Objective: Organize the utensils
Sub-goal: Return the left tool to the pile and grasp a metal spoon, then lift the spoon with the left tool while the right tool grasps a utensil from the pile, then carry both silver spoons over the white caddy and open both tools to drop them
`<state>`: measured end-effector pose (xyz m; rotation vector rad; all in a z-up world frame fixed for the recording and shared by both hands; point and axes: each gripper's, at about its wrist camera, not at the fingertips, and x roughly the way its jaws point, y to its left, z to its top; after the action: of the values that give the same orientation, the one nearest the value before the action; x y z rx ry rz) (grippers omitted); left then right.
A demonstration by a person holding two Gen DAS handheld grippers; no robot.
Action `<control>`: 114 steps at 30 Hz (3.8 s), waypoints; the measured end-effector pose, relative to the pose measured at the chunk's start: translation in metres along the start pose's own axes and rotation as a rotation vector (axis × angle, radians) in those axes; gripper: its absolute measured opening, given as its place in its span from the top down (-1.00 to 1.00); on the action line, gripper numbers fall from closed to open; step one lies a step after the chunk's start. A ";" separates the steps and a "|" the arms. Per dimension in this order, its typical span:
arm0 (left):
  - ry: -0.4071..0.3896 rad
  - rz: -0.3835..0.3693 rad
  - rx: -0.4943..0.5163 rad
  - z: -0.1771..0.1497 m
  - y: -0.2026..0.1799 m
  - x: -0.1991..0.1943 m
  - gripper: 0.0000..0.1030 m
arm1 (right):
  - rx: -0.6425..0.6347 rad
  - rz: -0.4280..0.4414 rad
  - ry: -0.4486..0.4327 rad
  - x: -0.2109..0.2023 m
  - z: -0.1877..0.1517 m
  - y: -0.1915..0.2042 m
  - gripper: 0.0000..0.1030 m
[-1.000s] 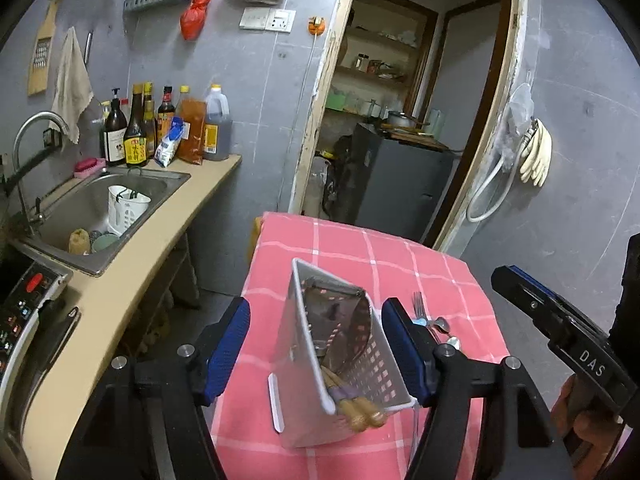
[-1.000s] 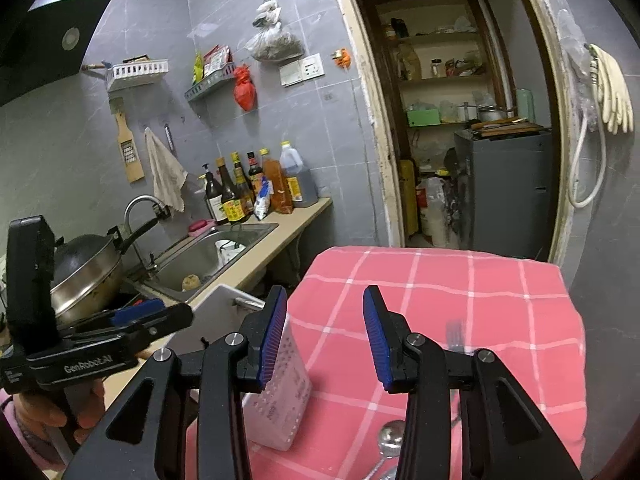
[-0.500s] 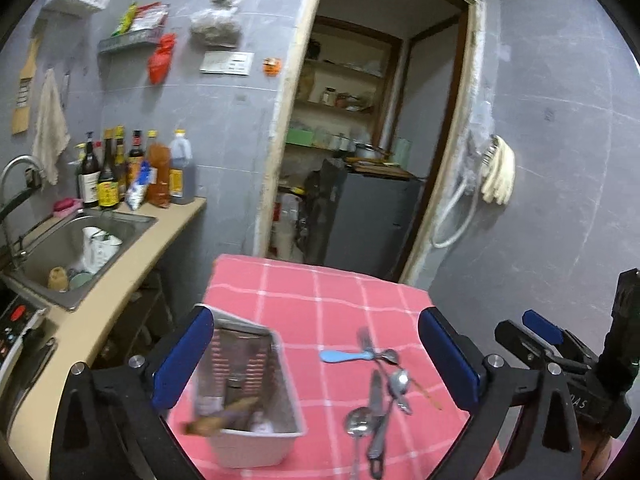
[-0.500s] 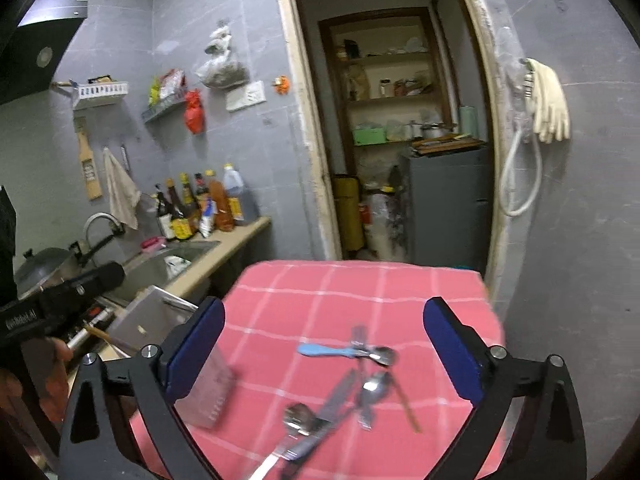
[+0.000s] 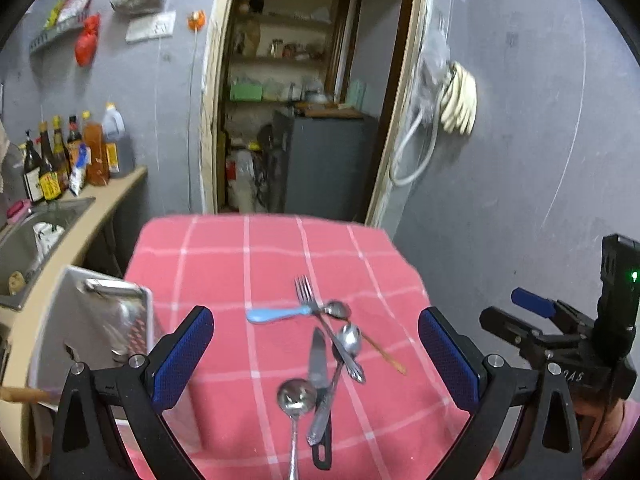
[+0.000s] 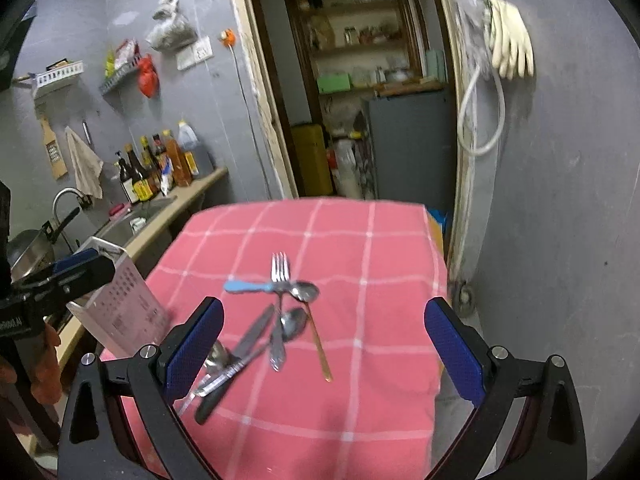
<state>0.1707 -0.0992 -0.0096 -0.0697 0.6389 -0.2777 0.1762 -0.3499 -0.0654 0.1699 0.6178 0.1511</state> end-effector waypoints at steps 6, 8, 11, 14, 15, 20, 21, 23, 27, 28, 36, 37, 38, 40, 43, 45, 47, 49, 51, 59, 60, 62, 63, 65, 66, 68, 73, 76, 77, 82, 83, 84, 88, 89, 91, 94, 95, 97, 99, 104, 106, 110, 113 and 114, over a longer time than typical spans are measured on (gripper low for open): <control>0.151 0.023 -0.027 -0.018 -0.002 0.042 -0.99 | 0.047 0.046 0.108 0.041 -0.019 -0.024 -0.91; 0.193 0.010 -0.030 -0.024 -0.001 0.053 -0.97 | 0.064 0.072 0.141 0.056 -0.024 -0.028 -0.90; 0.250 0.004 -0.049 -0.034 0.001 0.068 -0.88 | 0.064 0.104 0.185 0.078 -0.031 -0.029 -0.74; 0.296 0.009 -0.059 -0.043 0.003 0.081 -0.65 | 0.056 0.133 0.224 0.100 -0.036 -0.027 -0.37; 0.306 0.011 -0.059 -0.045 0.004 0.085 -0.58 | 0.056 0.142 0.228 0.104 -0.037 -0.027 -0.30; 0.376 0.029 -0.077 -0.053 0.012 0.103 -0.36 | 0.054 0.199 0.269 0.134 -0.039 -0.019 0.06; 0.391 0.032 -0.084 -0.055 0.014 0.106 -0.33 | 0.053 0.209 0.276 0.139 -0.040 -0.018 0.11; 0.413 0.038 -0.095 -0.059 0.016 0.112 -0.31 | 0.054 0.228 0.292 0.150 -0.040 -0.012 0.26; 0.458 0.044 -0.124 -0.066 0.023 0.121 -0.20 | 0.061 0.276 0.334 0.168 -0.044 0.001 0.46; 0.467 0.042 -0.130 -0.067 0.025 0.123 -0.16 | 0.063 0.288 0.344 0.172 -0.045 0.003 0.46; 0.492 0.024 -0.160 -0.072 0.033 0.129 -0.10 | 0.060 0.309 0.399 0.191 -0.051 0.014 0.46; 0.492 0.023 -0.158 -0.072 0.033 0.130 -0.06 | 0.057 0.309 0.404 0.194 -0.050 0.016 0.46; 0.491 0.021 -0.157 -0.072 0.032 0.132 -0.03 | 0.052 0.308 0.408 0.196 -0.049 0.016 0.46; 0.493 0.007 -0.159 -0.071 0.032 0.134 0.11 | 0.034 0.312 0.423 0.203 -0.044 0.021 0.46; 0.503 -0.017 -0.180 -0.070 0.034 0.135 0.21 | 0.011 0.315 0.466 0.212 -0.040 0.026 0.46; 0.506 -0.027 -0.189 -0.069 0.036 0.134 0.21 | -0.006 0.312 0.472 0.216 -0.038 0.031 0.46; 0.509 -0.036 -0.204 -0.069 0.038 0.134 0.21 | 0.005 0.316 0.475 0.217 -0.036 0.033 0.47; 0.512 -0.041 -0.221 -0.069 0.039 0.133 0.21 | 0.034 0.316 0.472 0.217 -0.036 0.030 0.58; 0.514 -0.044 -0.229 -0.070 0.038 0.133 0.21 | 0.049 0.300 0.470 0.217 -0.039 0.022 0.77; 0.512 -0.064 -0.211 -0.069 0.032 0.124 0.21 | 0.120 0.298 0.458 0.217 -0.049 0.015 0.88; 0.510 -0.064 -0.207 -0.068 0.031 0.124 0.21 | 0.123 0.294 0.455 0.216 -0.049 0.015 0.88; 0.506 -0.066 -0.210 -0.067 0.031 0.123 0.21 | 0.134 0.290 0.448 0.215 -0.050 0.014 0.90; 0.497 -0.066 -0.211 -0.065 0.031 0.122 0.21 | 0.143 0.287 0.439 0.213 -0.050 0.013 0.90; 0.486 -0.063 -0.203 -0.064 0.029 0.119 0.22 | 0.147 0.282 0.416 0.207 -0.050 0.012 0.91; 0.480 -0.056 -0.193 -0.063 0.028 0.117 0.22 | 0.141 0.278 0.403 0.203 -0.050 0.013 0.92; 0.467 -0.050 -0.182 -0.061 0.024 0.114 0.22 | 0.129 0.271 0.383 0.196 -0.048 0.013 0.93; 0.435 -0.050 -0.150 -0.054 0.018 0.104 0.22 | 0.124 0.254 0.336 0.177 -0.041 0.007 0.95; 0.401 -0.052 -0.141 -0.047 0.016 0.094 0.22 | 0.112 0.229 0.291 0.159 -0.033 0.008 0.96; 0.391 -0.051 -0.139 -0.045 0.015 0.091 0.22 | 0.104 0.220 0.277 0.154 -0.031 0.009 0.96; 0.317 -0.041 -0.111 -0.036 0.014 0.076 0.22 | 0.075 0.176 0.210 0.124 -0.018 0.015 0.97; 0.308 -0.041 -0.107 -0.035 0.014 0.074 0.22 | 0.072 0.173 0.204 0.122 -0.016 0.016 0.97; 0.298 -0.038 -0.099 -0.034 0.013 0.071 0.22 | 0.062 0.161 0.196 0.116 -0.015 0.018 0.97; 0.272 -0.041 -0.098 -0.032 0.010 0.063 0.22 | 0.050 0.144 0.167 0.099 -0.011 0.020 0.97; 0.261 -0.042 -0.099 -0.030 0.010 0.060 0.22 | 0.047 0.139 0.156 0.094 -0.010 0.021 0.97; 0.242 -0.042 -0.100 -0.027 0.010 0.053 0.22 | 0.044 0.130 0.132 0.083 -0.006 0.021 0.97; 0.209 -0.043 -0.101 -0.021 0.010 0.044 0.22 | 0.041 0.118 0.101 0.070 -0.002 0.026 0.97; 0.196 -0.044 -0.100 -0.017 0.009 0.040 0.22 | 0.040 0.116 0.094 0.067 -0.002 0.027 0.97; 0.172 -0.045 -0.094 -0.010 0.009 0.034 0.23 | 0.037 0.114 0.076 0.059 0.003 0.030 0.97; 0.146 -0.041 -0.094 -0.001 0.010 0.027 0.23 | 0.034 0.109 0.051 0.050 0.008 0.035 0.97; 0.078 -0.033 -0.086 0.024 0.015 0.006 0.23 | 0.023 0.111 -0.009 0.032 0.023 0.046 0.97; 0.058 -0.026 -0.082 0.033 0.018 -0.001 0.23 | 0.015 0.118 -0.037 0.025 0.031 0.052 0.97; 0.021 -0.014 -0.083 0.050 0.029 -0.019 0.23 | 0.003 0.134 -0.081 0.015 0.045 0.068 0.97; -0.009 -0.001 -0.084 0.064 0.041 -0.034 0.23 | -0.018 0.155 -0.125 0.008 0.058 0.088 0.97; -0.020 0.005 -0.082 0.068 0.045 -0.040 0.23 | -0.023 0.162 -0.136 0.006 0.062 0.094 0.97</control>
<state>0.1915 -0.0461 0.0613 -0.1496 0.6305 -0.2451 0.2089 -0.2640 -0.0003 0.2063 0.4664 0.3004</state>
